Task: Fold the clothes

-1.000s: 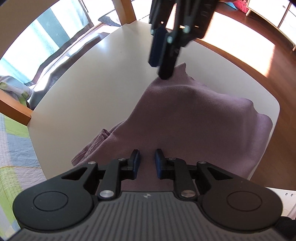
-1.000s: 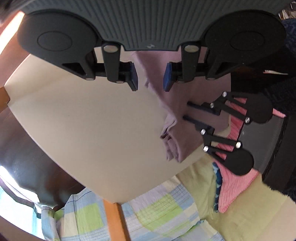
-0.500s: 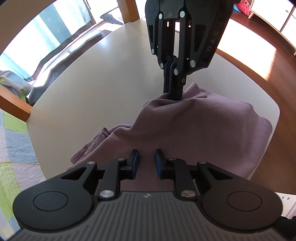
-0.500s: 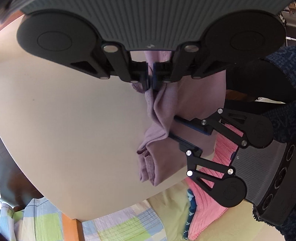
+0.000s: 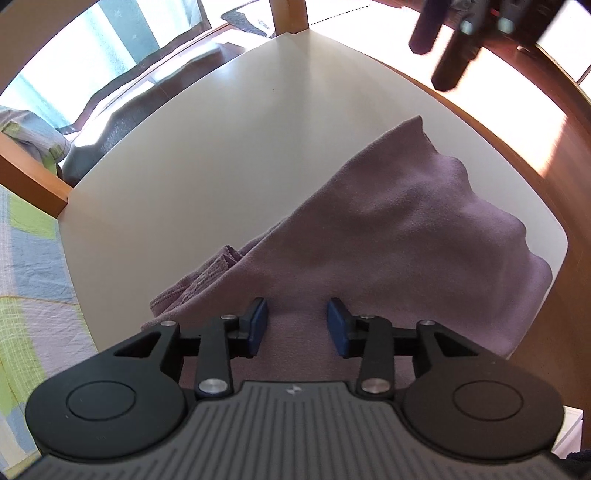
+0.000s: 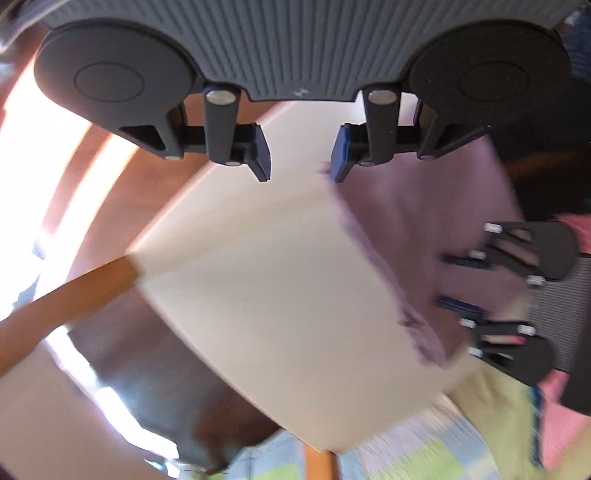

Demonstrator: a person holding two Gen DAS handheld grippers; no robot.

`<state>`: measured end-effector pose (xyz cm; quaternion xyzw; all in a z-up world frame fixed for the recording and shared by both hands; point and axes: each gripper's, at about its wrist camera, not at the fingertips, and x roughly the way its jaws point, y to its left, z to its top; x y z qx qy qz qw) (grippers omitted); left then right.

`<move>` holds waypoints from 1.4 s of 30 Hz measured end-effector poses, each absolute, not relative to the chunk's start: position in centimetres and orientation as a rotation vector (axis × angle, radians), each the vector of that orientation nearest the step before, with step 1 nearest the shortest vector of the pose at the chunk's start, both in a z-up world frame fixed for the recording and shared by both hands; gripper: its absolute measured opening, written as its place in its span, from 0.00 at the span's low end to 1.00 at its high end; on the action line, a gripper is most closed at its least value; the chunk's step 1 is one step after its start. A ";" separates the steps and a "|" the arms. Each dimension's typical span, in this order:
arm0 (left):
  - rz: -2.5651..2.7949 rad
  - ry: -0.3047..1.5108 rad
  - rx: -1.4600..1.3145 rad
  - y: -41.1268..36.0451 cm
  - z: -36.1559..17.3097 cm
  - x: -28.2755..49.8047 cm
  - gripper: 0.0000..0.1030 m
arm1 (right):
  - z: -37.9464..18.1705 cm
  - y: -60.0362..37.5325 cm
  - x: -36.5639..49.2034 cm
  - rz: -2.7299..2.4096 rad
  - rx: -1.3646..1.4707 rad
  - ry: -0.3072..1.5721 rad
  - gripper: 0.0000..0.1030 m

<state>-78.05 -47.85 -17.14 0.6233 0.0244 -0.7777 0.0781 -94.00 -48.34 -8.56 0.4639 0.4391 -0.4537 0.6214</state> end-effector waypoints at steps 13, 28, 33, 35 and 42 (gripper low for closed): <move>-2.378 -0.182 1.860 -50.6 -12.4 -75.6 0.47 | -10.5 -43.7 -94.2 -1.378 1.043 0.806 0.14; -2.518 -0.131 2.277 -58.8 -15.6 -76.0 0.26 | -12.3 -48.5 -88.9 -1.067 0.819 0.889 0.30; -2.513 0.120 2.295 -60.9 -16.6 -76.5 0.26 | -13.3 -48.9 -88.9 -1.037 0.816 0.897 0.30; -2.500 0.176 2.312 -61.4 -17.0 -76.6 0.27 | -13.7 -49.0 -88.9 -1.024 0.806 0.902 0.30; -2.493 0.262 2.296 -62.1 -16.9 -76.3 0.36 | -13.7 -49.5 -88.1 -0.988 0.745 0.918 0.30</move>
